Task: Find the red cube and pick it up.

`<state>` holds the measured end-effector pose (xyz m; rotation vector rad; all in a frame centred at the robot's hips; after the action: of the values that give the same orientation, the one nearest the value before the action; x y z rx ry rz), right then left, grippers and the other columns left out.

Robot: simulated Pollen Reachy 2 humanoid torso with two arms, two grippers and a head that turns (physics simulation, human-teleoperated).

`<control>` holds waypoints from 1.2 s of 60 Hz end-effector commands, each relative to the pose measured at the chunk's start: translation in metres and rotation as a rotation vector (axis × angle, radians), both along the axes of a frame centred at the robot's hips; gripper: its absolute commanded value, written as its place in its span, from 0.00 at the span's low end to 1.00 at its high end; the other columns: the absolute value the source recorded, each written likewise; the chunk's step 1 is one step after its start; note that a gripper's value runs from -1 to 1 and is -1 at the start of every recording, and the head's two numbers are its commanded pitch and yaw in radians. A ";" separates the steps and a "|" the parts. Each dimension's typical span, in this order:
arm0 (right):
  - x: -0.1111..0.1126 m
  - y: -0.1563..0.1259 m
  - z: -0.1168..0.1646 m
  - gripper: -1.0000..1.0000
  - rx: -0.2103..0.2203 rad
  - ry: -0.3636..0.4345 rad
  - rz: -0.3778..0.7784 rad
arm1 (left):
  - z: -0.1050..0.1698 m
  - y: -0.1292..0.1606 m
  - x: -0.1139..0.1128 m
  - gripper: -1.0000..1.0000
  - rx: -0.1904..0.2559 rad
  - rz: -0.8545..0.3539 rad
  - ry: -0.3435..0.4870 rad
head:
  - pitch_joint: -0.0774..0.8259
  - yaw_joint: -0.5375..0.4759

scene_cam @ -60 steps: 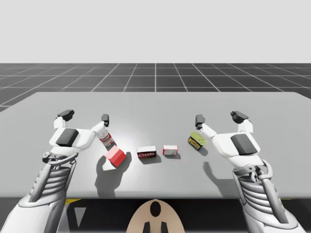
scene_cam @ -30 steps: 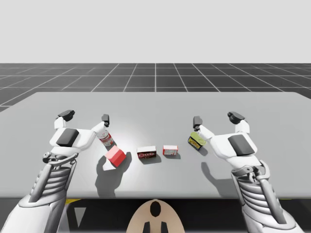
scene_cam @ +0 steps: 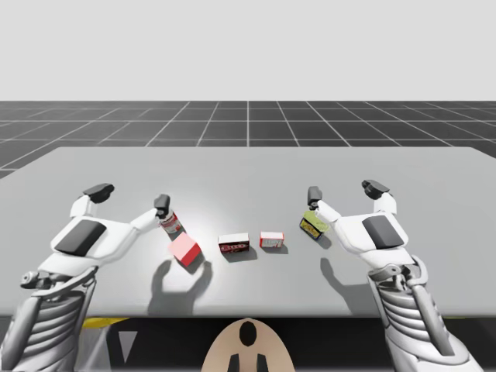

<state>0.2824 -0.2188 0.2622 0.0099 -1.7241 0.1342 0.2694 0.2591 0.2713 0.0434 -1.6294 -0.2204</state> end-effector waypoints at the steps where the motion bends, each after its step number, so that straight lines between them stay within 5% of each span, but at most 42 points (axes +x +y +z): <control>1: 0.000 0.000 -0.001 0.00 0.009 0.003 -0.004 | -0.005 0.012 -0.031 0.00 -0.001 -0.073 0.063 | 0.87 0.86; 13: 0.002 -0.001 -0.002 0.00 0.004 0.005 -0.010 | -0.027 0.028 -0.063 0.00 -0.049 -0.188 0.165 | 0.88 0.87; 33: 0.003 -0.002 -0.003 0.00 -0.004 0.002 -0.012 | -0.096 0.022 -0.077 0.00 -0.109 -0.288 0.332 | 0.89 0.87; 43: 0.004 -0.002 -0.002 0.00 -0.003 0.002 -0.012 | -0.119 0.012 -0.066 0.00 -0.166 -0.319 0.370 | 0.89 0.86; 72: 0.003 -0.003 -0.002 0.00 0.000 0.001 -0.012 | -0.129 -0.020 -0.024 0.00 -0.169 -0.325 0.398 | 0.89 0.84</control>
<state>0.2856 -0.2218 0.2606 -0.0041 -1.7230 0.1294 0.2330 0.2475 0.1433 -0.3765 -1.2466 -0.3183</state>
